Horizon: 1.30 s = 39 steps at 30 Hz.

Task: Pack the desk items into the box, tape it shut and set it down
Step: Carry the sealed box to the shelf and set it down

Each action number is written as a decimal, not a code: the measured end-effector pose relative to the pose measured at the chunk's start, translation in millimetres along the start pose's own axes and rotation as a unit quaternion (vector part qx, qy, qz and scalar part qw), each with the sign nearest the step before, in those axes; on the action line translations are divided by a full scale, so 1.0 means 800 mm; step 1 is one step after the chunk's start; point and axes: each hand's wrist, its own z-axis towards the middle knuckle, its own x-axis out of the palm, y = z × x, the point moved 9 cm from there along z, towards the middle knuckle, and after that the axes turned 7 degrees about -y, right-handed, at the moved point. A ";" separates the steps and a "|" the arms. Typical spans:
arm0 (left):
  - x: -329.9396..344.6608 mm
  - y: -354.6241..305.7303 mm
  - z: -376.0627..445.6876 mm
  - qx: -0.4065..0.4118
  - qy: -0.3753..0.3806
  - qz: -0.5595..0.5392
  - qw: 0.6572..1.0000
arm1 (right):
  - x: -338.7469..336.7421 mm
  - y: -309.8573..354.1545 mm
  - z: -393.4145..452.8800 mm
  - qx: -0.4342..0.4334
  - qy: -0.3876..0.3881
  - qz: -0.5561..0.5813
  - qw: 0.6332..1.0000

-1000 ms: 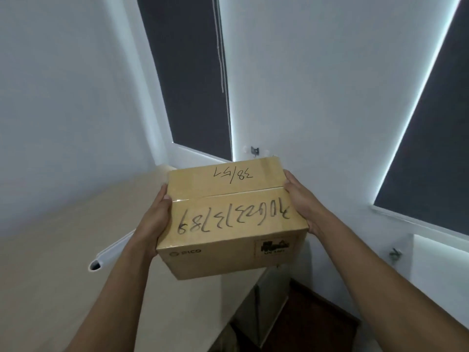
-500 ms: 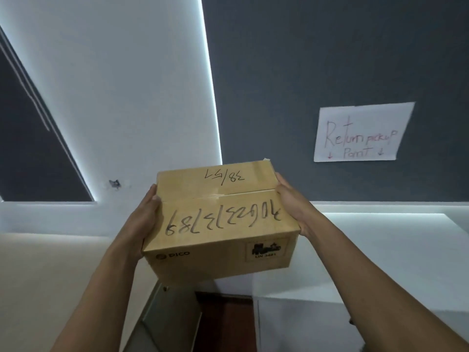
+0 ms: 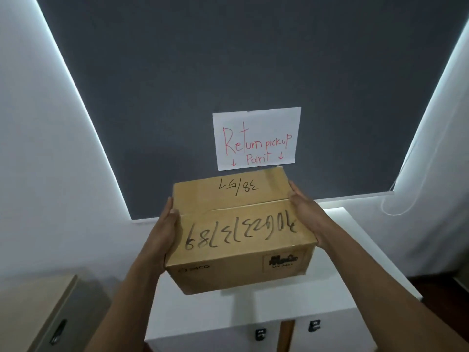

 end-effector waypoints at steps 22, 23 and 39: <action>0.181 0.117 0.109 -0.048 0.031 -0.027 0.998 | -0.099 -0.160 0.168 0.044 -0.013 -0.060 0.997; 0.184 0.121 0.114 -0.048 0.023 -0.026 0.998 | -0.099 -0.166 0.177 0.047 -0.009 -0.059 0.997; 0.193 0.138 0.181 -0.103 -0.009 0.035 0.994 | -0.093 -0.190 0.238 0.111 0.000 -0.043 0.993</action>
